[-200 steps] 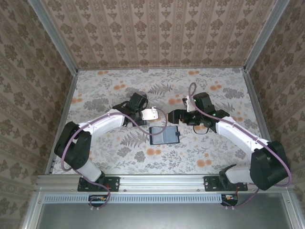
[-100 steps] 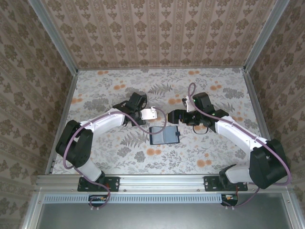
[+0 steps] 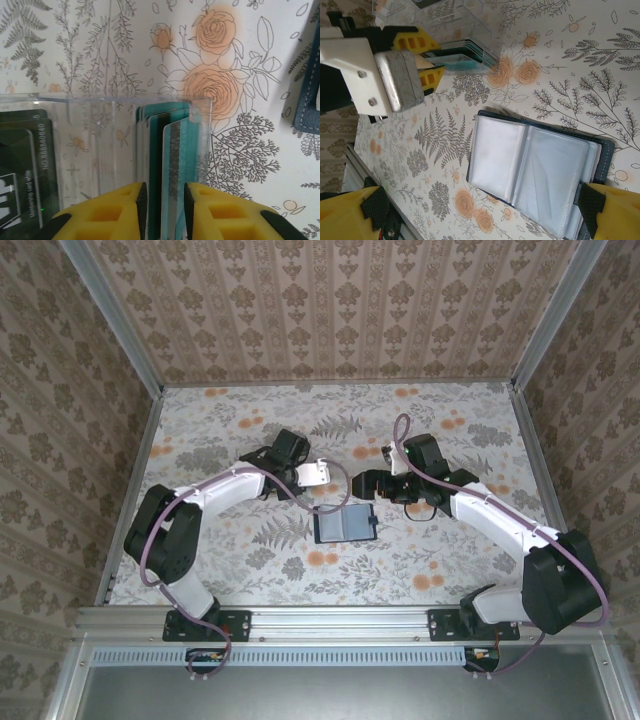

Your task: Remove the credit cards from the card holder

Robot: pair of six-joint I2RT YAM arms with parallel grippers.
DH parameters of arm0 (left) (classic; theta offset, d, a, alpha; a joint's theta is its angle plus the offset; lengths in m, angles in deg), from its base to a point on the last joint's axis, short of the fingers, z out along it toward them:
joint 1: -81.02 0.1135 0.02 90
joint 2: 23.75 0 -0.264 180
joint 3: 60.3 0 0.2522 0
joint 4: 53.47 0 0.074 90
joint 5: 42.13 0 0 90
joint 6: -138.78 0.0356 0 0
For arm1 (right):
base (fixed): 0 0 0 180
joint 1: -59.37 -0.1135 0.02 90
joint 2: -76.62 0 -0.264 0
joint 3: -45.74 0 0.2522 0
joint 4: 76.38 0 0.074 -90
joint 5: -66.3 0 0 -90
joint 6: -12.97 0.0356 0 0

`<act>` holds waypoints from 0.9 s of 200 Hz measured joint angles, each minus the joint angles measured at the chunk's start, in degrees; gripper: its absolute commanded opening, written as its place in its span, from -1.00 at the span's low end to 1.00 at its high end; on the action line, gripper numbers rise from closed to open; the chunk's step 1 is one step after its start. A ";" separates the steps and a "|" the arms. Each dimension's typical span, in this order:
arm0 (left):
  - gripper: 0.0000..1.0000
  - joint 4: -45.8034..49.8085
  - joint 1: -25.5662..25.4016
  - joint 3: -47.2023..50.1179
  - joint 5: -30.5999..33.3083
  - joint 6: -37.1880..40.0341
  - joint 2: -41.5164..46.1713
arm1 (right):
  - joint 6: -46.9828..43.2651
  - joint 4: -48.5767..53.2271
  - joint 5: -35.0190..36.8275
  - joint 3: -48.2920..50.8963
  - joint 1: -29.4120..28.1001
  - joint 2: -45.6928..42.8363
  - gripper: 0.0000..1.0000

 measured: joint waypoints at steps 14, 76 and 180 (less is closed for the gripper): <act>-0.31 0.28 0.04 -0.57 0.02 -0.33 0.00 | 0.02 0.00 0.00 0.00 0.00 0.00 1.00; -0.13 0.48 0.79 -1.03 0.90 -2.38 0.20 | 0.26 0.00 0.00 0.00 0.00 0.00 1.00; 0.62 -0.44 4.57 5.29 -1.03 -22.77 22.38 | 0.87 0.00 0.52 0.00 -0.15 0.02 0.97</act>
